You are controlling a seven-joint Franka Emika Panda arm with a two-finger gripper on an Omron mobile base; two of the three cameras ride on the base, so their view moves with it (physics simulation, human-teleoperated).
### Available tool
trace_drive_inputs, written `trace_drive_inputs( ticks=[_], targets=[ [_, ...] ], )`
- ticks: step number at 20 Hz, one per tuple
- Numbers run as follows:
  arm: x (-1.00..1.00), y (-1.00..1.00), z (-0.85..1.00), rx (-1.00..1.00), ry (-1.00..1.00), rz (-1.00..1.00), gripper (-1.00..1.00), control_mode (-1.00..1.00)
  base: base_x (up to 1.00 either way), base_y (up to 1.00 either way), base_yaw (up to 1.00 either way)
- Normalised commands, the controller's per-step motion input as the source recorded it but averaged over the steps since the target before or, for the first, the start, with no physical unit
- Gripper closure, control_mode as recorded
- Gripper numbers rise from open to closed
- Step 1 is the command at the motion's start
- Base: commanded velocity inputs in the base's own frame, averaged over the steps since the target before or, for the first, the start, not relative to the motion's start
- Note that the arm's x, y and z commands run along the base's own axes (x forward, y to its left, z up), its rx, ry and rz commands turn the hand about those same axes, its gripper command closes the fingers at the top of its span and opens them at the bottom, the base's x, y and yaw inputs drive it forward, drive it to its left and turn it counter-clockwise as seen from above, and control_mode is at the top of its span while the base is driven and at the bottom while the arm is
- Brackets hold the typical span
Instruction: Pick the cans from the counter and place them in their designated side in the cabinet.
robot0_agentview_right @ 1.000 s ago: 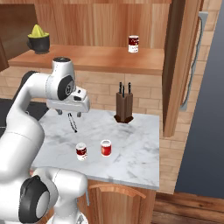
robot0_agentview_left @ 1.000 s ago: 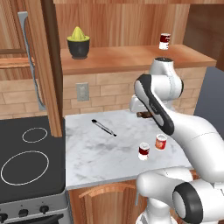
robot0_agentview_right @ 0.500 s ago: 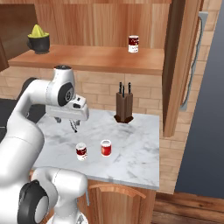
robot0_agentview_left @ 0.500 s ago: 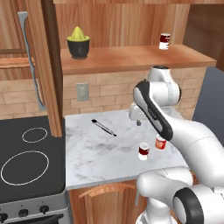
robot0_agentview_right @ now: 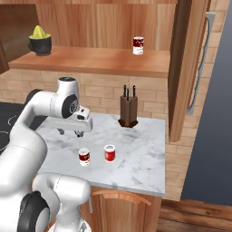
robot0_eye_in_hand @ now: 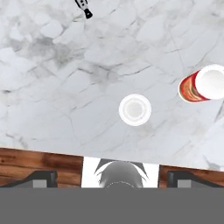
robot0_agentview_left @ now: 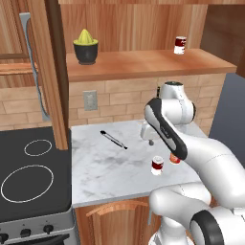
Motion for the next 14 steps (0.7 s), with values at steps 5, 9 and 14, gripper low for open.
trace_drive_inputs(
  ticks=[5,9,14],
  targets=[
    [0.0,0.0,-0.27,0.0,0.0,0.06,-1.0,-1.0,0.0,0.0,0.0],
    [0.0,-0.02,-0.23,0.0,0.0,0.05,-1.0,-1.0,0.0,0.0,0.0],
    [0.0,-0.04,-0.21,0.0,0.0,0.05,-1.0,-1.0,0.0,0.0,0.0]
  ],
)
